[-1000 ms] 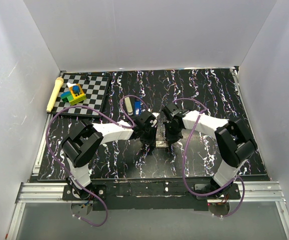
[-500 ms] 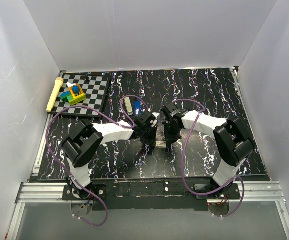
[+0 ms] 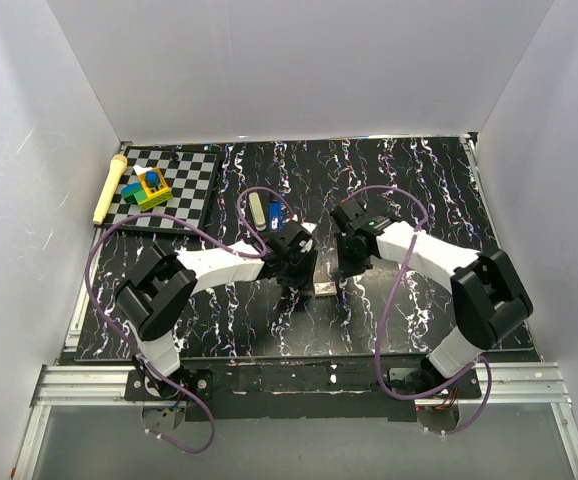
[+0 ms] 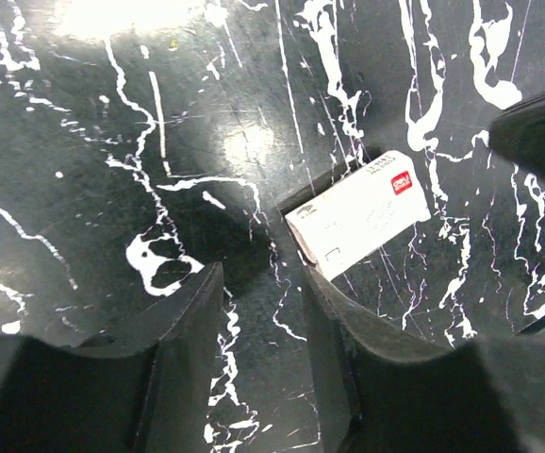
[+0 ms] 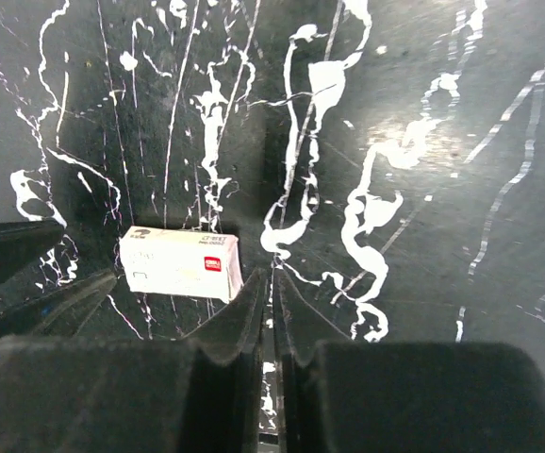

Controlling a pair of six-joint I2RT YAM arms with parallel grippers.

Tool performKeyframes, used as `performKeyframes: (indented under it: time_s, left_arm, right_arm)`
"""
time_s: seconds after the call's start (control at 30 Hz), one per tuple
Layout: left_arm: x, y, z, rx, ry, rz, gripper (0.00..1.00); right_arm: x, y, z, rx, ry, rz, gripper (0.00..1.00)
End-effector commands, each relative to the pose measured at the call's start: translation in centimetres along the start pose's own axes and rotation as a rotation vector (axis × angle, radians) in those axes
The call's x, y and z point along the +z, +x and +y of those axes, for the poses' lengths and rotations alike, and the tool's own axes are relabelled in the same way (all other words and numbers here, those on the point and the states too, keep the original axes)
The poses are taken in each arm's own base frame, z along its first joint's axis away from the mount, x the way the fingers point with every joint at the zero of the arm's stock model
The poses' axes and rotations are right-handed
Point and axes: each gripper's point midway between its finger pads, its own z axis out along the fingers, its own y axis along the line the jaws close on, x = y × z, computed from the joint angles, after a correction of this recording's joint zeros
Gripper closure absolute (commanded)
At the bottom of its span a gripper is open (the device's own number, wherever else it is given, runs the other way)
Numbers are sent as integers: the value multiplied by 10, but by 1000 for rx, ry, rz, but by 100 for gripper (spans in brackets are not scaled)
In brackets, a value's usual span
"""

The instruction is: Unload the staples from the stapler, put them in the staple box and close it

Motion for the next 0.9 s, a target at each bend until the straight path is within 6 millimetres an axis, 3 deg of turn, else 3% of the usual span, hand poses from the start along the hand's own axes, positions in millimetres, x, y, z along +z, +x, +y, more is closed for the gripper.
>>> performKeyframes:
  time_s: [0.0,0.17,0.33,0.5,0.67,0.87]
  left_arm:
    - [-31,-22,-3,14,-27,-98,58]
    - [-56,-34,6,24,-90,-161,43]
    - [-94,-52,6,42,-116,-250,26]
    - [-132,-67,9,65,-151,-334,2]
    - [-160,-78,10,83,-175,-393,2]
    - [-198,-90,3,122,-149,-475,2]
  right_arm:
    - [-25,-24,-15,17,59,-113,84]
    - [-45,-38,-18,5,55,-188,70]
    - [-75,-54,-14,-9,7,-306,55]
    - [-109,-71,-20,-44,8,-443,41]
    - [-149,-86,-20,-64,-23,-576,15]
    - [-192,-97,-21,-57,-48,-691,11]
